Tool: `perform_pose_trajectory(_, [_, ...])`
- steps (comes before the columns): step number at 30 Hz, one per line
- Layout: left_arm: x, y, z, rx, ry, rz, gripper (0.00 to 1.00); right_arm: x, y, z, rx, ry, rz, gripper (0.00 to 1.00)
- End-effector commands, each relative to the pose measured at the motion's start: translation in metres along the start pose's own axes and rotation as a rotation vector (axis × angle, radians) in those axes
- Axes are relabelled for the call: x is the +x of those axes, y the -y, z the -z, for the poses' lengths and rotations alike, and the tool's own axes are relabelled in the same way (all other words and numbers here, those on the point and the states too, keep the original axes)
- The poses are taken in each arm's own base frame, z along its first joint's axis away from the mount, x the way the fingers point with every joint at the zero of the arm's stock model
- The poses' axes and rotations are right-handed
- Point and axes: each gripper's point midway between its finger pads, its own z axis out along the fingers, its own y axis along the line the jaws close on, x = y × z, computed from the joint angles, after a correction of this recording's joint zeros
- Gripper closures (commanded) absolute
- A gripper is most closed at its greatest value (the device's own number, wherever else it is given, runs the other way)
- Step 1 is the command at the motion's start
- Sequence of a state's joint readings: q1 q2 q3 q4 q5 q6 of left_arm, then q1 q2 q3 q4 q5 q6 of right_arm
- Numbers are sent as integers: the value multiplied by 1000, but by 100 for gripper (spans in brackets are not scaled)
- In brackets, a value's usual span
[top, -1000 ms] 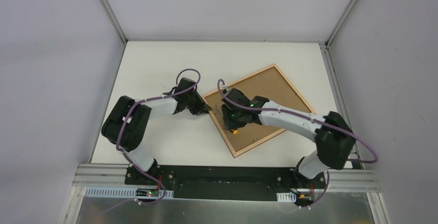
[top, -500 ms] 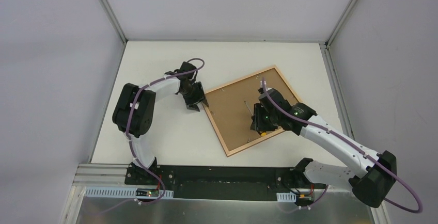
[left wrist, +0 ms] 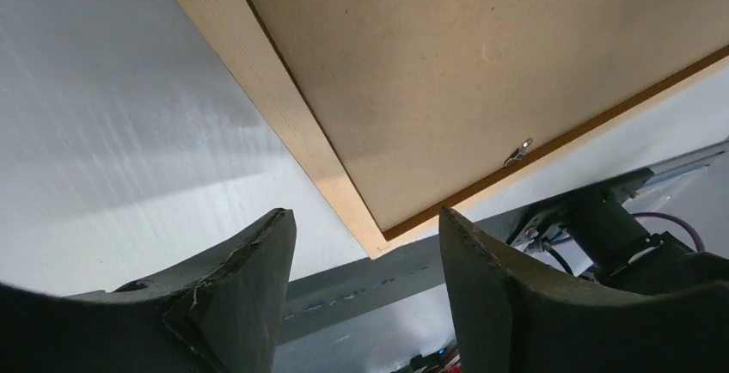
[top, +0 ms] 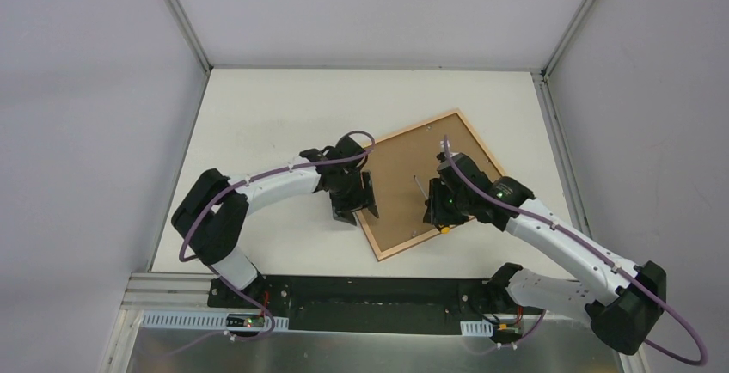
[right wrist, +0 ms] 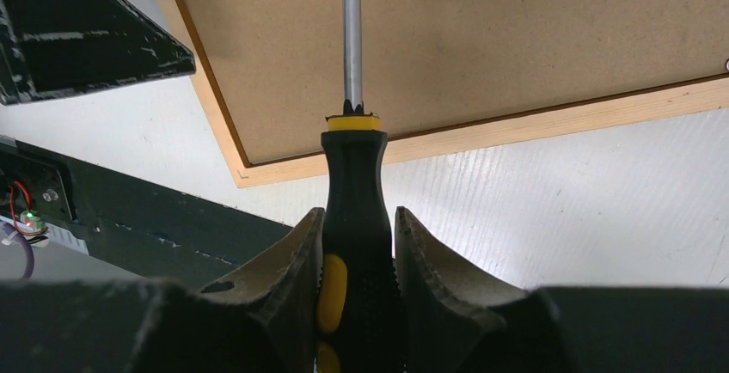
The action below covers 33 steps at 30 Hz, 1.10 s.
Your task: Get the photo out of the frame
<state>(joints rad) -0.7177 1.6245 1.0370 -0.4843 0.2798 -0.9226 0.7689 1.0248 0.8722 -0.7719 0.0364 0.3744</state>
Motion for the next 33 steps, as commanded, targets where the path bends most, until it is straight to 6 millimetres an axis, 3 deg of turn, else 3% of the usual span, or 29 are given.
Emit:
perform_pose_trajectory(1, [5,-8,-4,-43,41,121,40,-5,-4,4,-22,5,25,100])
perform_pose_trajectory(5, [16,-24,-21,-104,-9,169,46,-6,-5,4,-24,-1,40,100])
perform_pose_trajectory(13, [27,-30,-58,-169,-102,112,63,-4,-10,3,-52,-37,64,100])
perform_pose_trajectory(17, [26,-58,-58,-250,-94,82,82,-6,-9,6,-47,-27,70,100])
perform_pose_trajectory(20, [17,-83,-43,-334,-108,-18,95,-6,-7,8,-44,-19,69,100])
perform_pose_trajectory(24, [-10,-102,-22,-417,-171,-283,100,-3,-7,8,-53,-26,62,100])
perform_pose_trajectory(28, [-66,-129,3,-632,-158,-517,100,12,-18,2,-119,-119,79,100])
perform_pose_trajectory(33, [-132,-156,15,-783,-88,-515,99,24,-36,-1,-218,-201,120,100])
